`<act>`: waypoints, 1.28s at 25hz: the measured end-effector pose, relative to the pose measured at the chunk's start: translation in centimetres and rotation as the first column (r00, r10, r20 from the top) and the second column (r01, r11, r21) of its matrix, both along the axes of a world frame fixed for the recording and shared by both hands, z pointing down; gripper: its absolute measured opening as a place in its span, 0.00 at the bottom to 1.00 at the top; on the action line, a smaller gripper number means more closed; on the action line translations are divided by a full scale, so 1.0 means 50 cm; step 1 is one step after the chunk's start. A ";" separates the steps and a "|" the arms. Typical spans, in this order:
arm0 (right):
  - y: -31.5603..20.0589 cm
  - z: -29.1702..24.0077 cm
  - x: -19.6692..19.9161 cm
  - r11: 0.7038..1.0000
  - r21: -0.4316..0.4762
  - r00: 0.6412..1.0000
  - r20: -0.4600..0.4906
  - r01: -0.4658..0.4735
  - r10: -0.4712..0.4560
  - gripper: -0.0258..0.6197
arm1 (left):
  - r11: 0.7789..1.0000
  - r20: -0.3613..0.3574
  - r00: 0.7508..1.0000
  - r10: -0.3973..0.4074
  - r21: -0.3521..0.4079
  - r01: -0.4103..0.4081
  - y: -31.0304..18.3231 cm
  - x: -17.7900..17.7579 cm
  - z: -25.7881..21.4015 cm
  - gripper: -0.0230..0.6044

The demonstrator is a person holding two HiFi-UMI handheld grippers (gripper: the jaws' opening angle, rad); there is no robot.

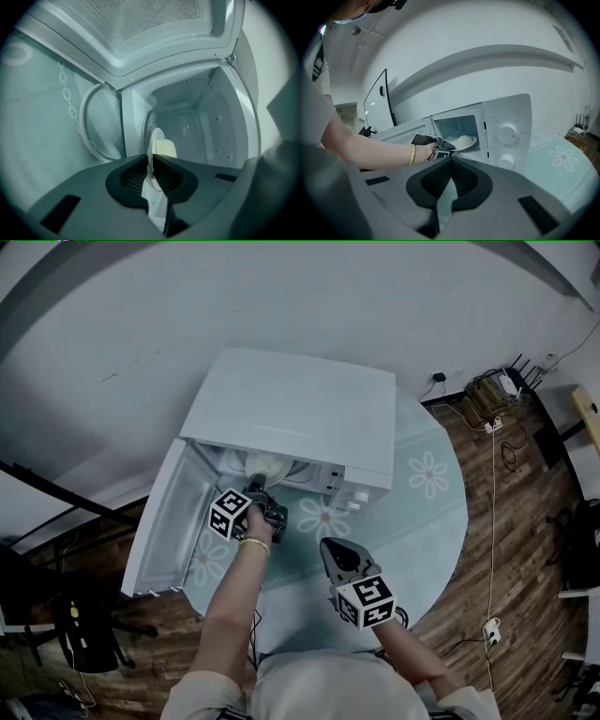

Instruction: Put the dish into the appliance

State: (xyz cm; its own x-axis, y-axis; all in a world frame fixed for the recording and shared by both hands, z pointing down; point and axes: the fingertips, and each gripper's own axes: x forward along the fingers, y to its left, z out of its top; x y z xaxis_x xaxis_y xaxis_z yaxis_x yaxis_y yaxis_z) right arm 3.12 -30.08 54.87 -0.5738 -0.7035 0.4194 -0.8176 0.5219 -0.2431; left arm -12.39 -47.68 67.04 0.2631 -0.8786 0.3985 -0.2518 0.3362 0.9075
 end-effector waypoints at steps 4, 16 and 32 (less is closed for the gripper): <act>0.000 0.000 0.002 1.000 -0.002 1.000 0.001 -0.002 0.002 0.05 | 1.000 0.010 1.000 -0.005 -0.009 0.005 -0.008 0.001 -0.001 0.11; 0.003 0.001 0.001 1.000 0.001 1.000 0.001 0.006 -0.006 0.05 | 1.000 0.050 0.999 0.004 0.018 -0.005 -0.016 -0.009 -0.010 0.14; 0.026 -0.024 0.000 0.999 0.036 1.000 0.007 0.020 -0.020 0.05 | 0.994 0.141 0.988 0.069 0.073 -0.080 0.085 -0.004 -0.069 0.33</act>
State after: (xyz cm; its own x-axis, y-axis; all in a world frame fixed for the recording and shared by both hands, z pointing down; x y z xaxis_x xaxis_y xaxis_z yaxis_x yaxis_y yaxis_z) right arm 3.11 -28.80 53.69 -0.5905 -0.7063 0.3904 -0.8054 0.5463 -0.2298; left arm -12.56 -43.43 63.61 0.2763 -0.8886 0.3661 -0.3980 0.2409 0.8852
